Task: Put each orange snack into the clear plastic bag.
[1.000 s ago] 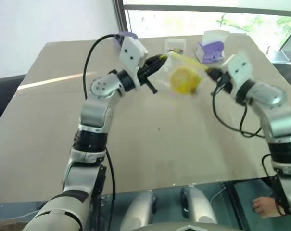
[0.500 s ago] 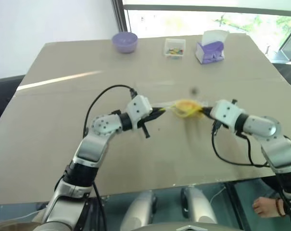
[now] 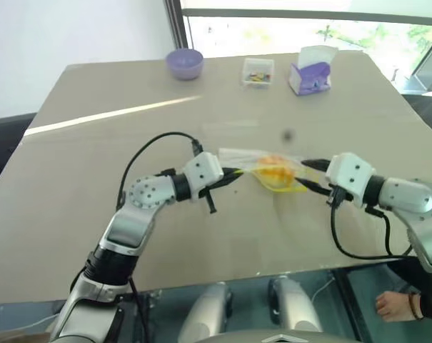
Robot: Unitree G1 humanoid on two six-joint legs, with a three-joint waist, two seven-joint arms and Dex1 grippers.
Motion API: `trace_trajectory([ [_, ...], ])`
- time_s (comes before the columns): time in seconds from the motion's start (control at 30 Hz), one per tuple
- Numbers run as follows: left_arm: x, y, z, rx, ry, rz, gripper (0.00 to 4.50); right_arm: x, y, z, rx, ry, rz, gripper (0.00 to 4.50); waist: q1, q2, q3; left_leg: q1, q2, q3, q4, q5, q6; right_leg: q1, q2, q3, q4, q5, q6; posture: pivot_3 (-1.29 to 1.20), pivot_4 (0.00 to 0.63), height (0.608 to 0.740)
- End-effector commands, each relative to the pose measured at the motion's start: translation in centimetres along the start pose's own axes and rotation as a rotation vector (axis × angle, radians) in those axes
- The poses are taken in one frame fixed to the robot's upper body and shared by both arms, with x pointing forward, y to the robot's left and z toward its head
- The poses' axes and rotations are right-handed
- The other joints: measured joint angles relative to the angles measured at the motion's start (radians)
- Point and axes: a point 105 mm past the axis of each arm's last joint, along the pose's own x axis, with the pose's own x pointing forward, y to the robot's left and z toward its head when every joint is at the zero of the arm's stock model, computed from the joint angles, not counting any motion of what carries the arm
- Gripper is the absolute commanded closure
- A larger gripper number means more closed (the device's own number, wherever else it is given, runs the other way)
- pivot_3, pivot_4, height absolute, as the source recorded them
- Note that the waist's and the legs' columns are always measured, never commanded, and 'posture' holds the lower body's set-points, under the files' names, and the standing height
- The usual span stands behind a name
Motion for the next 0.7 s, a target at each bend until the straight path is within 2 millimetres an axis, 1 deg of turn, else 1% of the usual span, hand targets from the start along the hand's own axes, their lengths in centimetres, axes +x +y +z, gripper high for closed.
trace_trajectory([
  [0.03, 0.1, 0.7, 1.2, 0.068, -0.037, 0.005, 4.5, 1.8, 0.2, 3.6, -0.079, -0.12, 0.003, 2.63, 0.0, 0.0, 0.0, 0.0, 0.0, 0.0, 0.0, 0.0, 0.0, 0.0, 0.0, 0.0, 0.0, 0.0, 0.0, 0.0, 0.15, 0.74],
  [0.13, 0.4, 1.0, 1.6, 0.063, -0.054, 0.007, 4.5, 3.4, 1.2, 4.0, -0.11, -0.139, 0.026, 2.63, 0.006, 0.0, 0.0, 0.0, 0.001, 0.0, 0.0, 0.0, 0.0, 0.0, 0.001, -0.001, 0.0, 0.0, 0.0, 0.0, 0.15, 0.74],
  [0.2, 0.6, 1.2, 1.9, 0.065, -0.062, 0.005, 4.5, 4.2, 1.7, 4.0, -0.127, -0.141, 0.044, 2.63, 0.007, 0.0, 0.0, 0.0, 0.001, -0.001, 0.0, 0.0, 0.0, 0.0, 0.001, -0.001, 0.0, 0.0, 0.0, 0.0, 0.15, 0.74],
  [0.5, 1.2, 2.0, 3.0, 0.062, -0.094, 0.006, 4.5, 5.9, 1.8, 3.8, -0.18, -0.133, 0.069, 2.63, 0.001, 0.0, 0.0, -0.001, 0.0, 0.0, 0.0, 0.0, 0.0, -0.001, 0.001, 0.0, 0.0, 0.0, 0.0, 0.0, 0.15, 0.74],
  [0.6, 1.3, 2.0, 3.1, 0.063, -0.095, 0.004, 4.5, 6.2, 1.2, 3.9, -0.188, -0.127, 0.046, 2.63, 0.0, 0.0, 0.0, -0.001, 0.0, 0.001, 0.0, 0.0, 0.0, -0.002, 0.001, 0.001, 0.0, 0.0, 0.0, 0.0, 0.15, 0.74],
  [0.67, 1.3, 2.0, 3.1, 0.064, -0.097, 0.004, 4.5, 6.3, 0.8, 4.0, -0.192, -0.125, 0.032, 3.18, 0.0, 0.0, 0.0, -0.001, 0.0, 0.001, 0.0, 0.0, 0.0, -0.002, 0.001, 0.001, 0.0, 0.0, 0.0, 0.0, 0.15, 0.74],
  [0.7, 1.3, 2.0, 3.2, 0.064, -0.098, 0.004, 4.5, 6.3, 0.7, 4.0, -0.196, -0.124, 0.027, 3.36, 0.001, 0.0, 0.0, -0.001, 0.0, 0.001, 0.0, 0.0, 0.0, -0.002, 0.001, 0.001, 0.0, 0.0, 0.0, 0.0, 0.15, 0.74],
])
